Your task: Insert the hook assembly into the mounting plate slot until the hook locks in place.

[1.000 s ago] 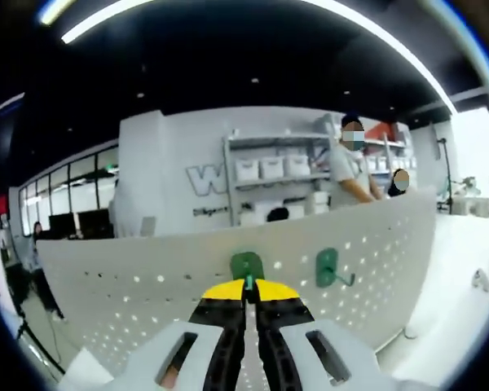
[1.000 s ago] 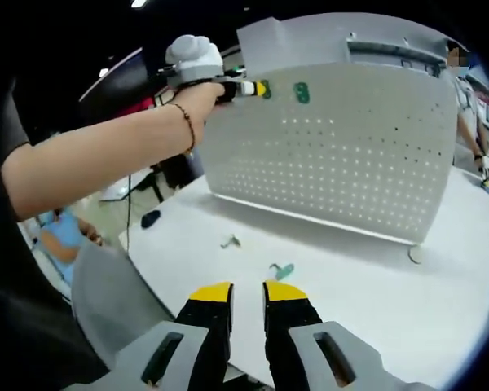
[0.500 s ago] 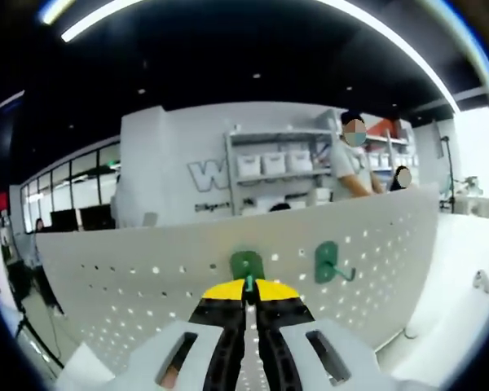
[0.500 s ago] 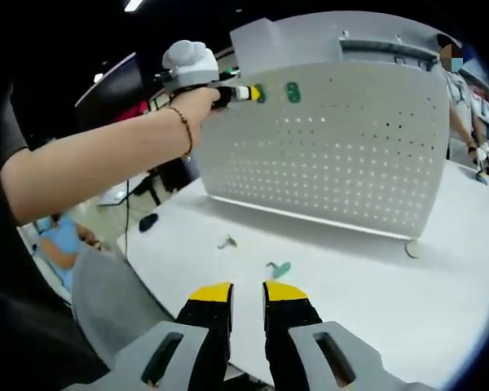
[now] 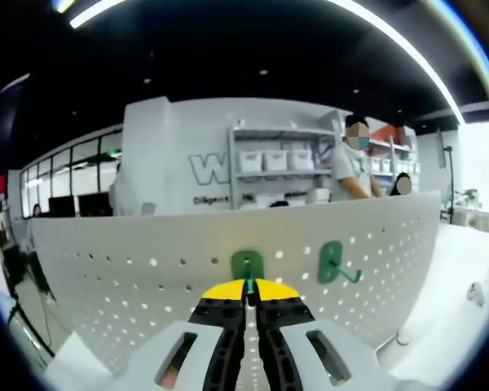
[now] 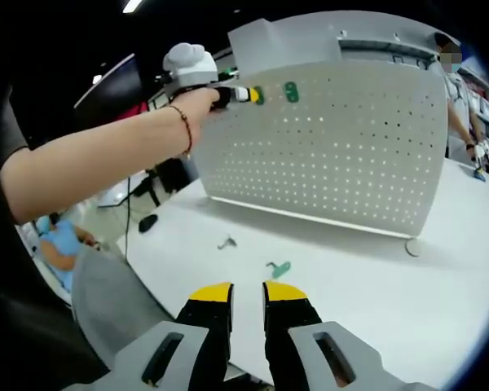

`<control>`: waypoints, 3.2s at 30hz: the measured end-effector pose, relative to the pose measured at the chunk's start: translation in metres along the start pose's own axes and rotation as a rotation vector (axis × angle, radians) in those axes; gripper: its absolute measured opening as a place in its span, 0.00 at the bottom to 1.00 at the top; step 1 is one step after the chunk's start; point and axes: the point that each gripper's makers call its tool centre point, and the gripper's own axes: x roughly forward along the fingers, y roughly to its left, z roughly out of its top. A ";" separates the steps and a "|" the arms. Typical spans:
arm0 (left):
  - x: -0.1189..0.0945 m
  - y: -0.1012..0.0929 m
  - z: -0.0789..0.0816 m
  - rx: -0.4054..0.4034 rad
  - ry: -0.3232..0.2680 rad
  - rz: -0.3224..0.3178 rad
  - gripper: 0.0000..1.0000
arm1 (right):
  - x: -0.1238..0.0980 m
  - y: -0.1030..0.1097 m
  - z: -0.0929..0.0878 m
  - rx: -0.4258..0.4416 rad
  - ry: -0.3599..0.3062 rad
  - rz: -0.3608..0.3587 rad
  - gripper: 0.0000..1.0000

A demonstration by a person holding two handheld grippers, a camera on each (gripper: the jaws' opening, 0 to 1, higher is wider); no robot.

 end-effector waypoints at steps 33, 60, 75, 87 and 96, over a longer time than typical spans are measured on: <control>-0.001 -0.003 0.006 -0.049 0.001 -0.012 0.01 | -0.001 0.001 -0.001 0.010 -0.005 -0.006 0.12; -0.002 0.009 0.036 -0.093 -0.110 -0.012 0.01 | -0.002 -0.001 -0.007 0.043 -0.002 -0.009 0.12; -0.009 -0.006 0.042 -0.069 -0.152 -0.038 0.01 | -0.001 -0.002 -0.005 0.040 -0.006 -0.008 0.12; -0.005 -0.005 0.031 -0.026 -0.152 -0.022 0.01 | -0.002 -0.004 -0.006 0.052 -0.004 -0.016 0.12; -0.004 -0.002 0.024 -0.039 -0.137 -0.017 0.01 | 0.000 -0.005 -0.006 0.057 -0.002 -0.014 0.12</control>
